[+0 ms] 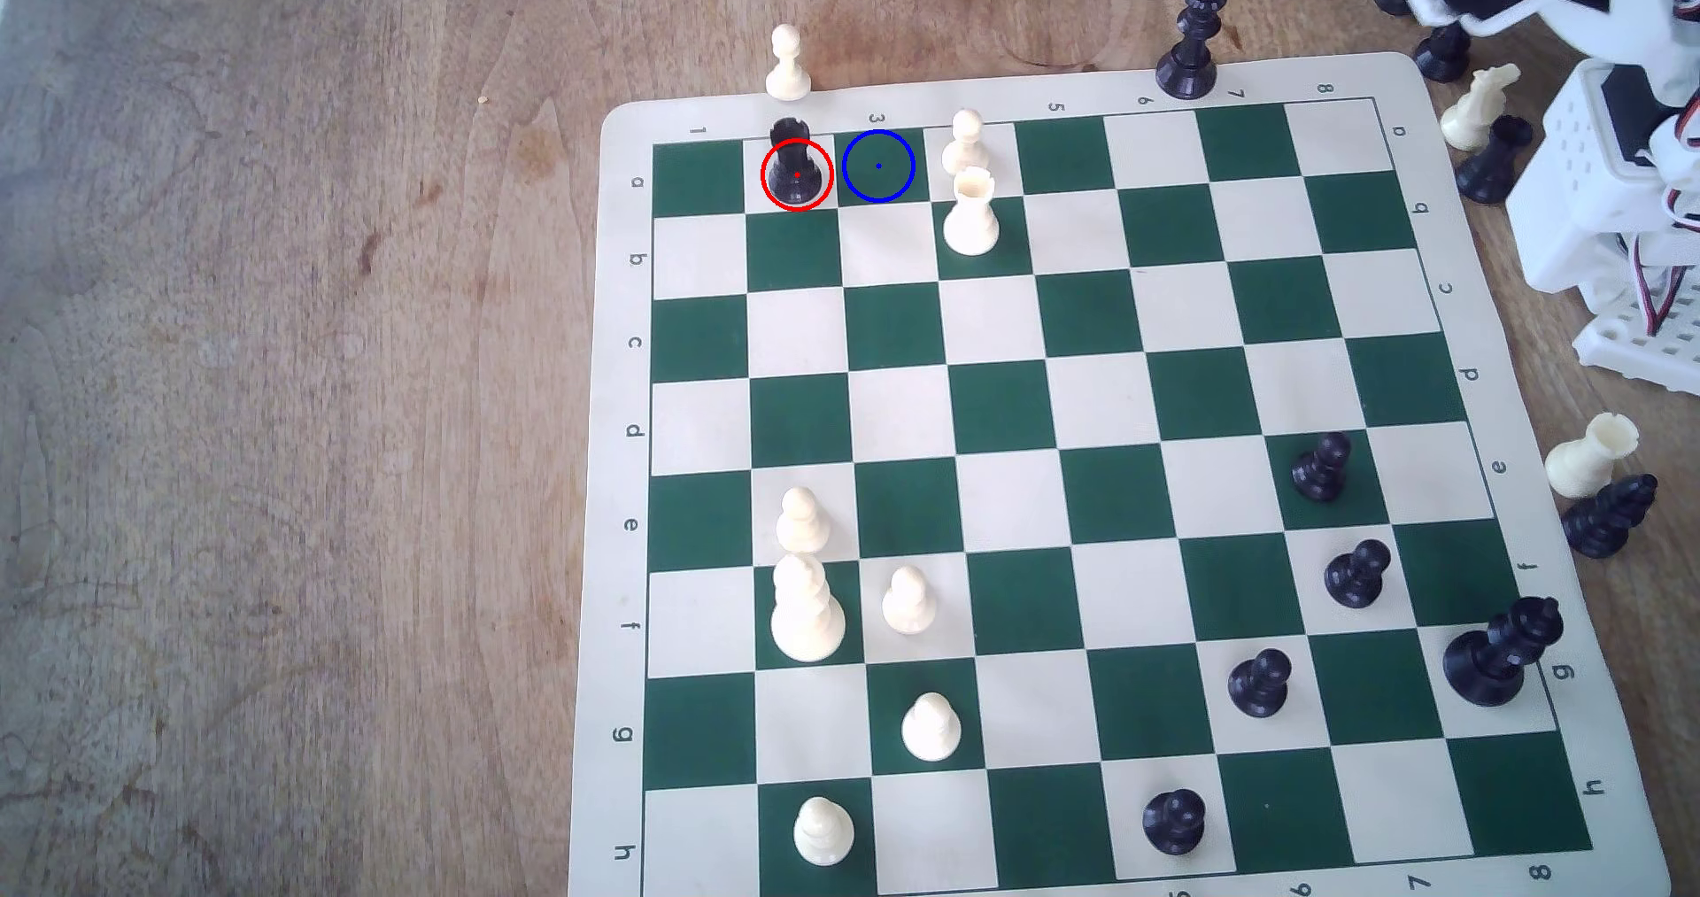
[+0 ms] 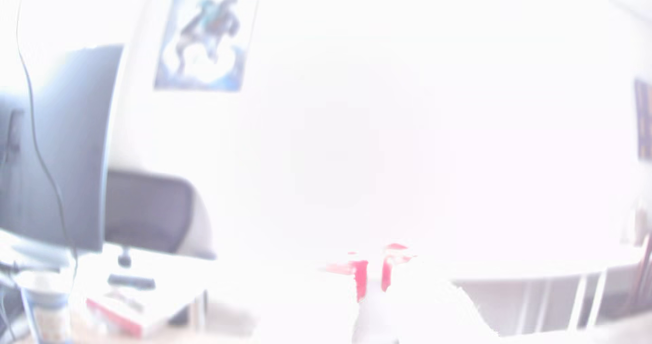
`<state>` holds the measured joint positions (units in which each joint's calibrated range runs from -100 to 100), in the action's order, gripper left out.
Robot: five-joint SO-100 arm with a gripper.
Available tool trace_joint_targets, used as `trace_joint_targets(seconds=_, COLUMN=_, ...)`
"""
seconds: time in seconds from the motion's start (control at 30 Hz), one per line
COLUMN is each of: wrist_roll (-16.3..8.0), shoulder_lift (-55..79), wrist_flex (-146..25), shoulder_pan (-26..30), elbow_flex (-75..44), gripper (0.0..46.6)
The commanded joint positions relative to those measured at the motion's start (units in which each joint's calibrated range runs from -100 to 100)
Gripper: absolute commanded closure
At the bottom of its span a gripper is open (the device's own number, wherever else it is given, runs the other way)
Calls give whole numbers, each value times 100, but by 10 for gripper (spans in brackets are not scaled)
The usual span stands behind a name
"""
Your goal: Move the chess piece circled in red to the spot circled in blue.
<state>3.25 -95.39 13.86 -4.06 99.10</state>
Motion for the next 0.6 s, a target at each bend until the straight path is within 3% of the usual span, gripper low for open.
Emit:
trace_joint_targets(seconds=0.0, wrist_roll=-181, shoulder_lift=6, wrist_flex=-1984, shoulder_pan=18, elbow_flex=-644, gripper=421)
trace_joint_targets(seconds=0.4, wrist_roll=-342, shoulder_lift=2001, wrist_flex=-5039, shoulder_pan=-13, elbow_flex=-4325, gripper=427)
trace_joint_targets(seconds=0.57, wrist_roll=-376, shoulder_lift=3758, wrist_flex=-5916, shoulder_pan=58, elbow_flex=-6165, gripper=425)
